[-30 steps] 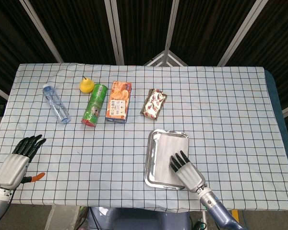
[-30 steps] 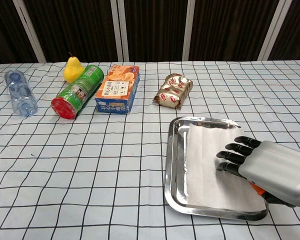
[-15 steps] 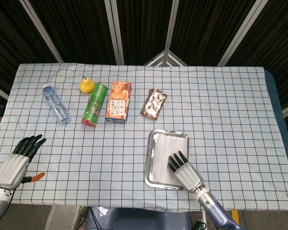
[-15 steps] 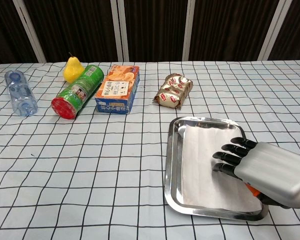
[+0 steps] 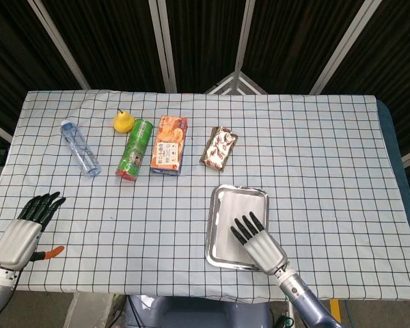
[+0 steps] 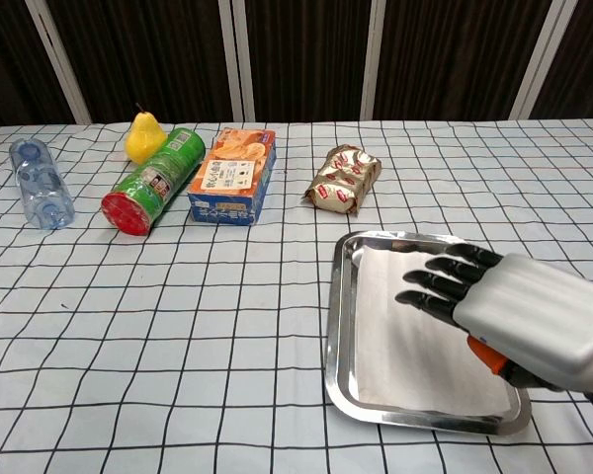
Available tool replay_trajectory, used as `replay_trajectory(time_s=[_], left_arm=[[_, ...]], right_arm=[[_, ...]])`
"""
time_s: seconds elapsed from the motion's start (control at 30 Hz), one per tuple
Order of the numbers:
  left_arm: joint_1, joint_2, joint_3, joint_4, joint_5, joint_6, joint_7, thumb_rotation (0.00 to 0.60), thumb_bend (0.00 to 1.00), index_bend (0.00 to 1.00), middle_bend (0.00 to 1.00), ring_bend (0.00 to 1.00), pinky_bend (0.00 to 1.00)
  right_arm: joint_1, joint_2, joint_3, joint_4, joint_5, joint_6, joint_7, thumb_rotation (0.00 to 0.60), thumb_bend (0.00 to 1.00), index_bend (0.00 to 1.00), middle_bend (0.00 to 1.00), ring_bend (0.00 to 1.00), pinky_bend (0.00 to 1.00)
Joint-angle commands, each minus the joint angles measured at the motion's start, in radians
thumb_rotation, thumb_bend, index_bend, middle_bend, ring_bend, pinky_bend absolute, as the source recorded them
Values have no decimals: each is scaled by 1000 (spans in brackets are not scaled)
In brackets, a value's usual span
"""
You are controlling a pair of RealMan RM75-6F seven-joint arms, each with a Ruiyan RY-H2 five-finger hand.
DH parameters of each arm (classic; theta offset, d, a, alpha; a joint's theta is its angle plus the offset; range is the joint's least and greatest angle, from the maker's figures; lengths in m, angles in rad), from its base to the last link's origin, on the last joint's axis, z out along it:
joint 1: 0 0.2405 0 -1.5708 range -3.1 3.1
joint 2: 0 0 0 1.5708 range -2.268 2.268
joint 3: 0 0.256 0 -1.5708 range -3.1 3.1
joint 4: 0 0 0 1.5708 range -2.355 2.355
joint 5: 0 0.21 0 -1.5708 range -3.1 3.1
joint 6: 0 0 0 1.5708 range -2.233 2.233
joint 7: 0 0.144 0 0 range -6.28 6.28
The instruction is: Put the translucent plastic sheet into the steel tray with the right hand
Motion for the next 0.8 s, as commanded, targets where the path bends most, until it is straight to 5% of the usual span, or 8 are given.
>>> replay_trajectory(time_s=[0.03, 0.47, 0.8], left_arm=[[1, 0, 0, 0, 0, 1, 1, 600, 6, 0, 0, 0, 0], [3, 0, -1, -1, -4, 2, 3, 600, 6, 0, 0, 0, 0], [5, -2, -1, 0, 0, 9, 14, 600, 6, 0, 0, 0, 0]], right_arm=[[-3, 20, 24, -40, -60, 68, 33, 600, 682, 0, 19, 0, 0], [-84, 212, 40, -157, -126, 262, 115, 600, 612, 0, 15, 0, 0], [-301, 386, -33, 18, -107, 526, 506, 600, 395, 0, 0, 0, 0]])
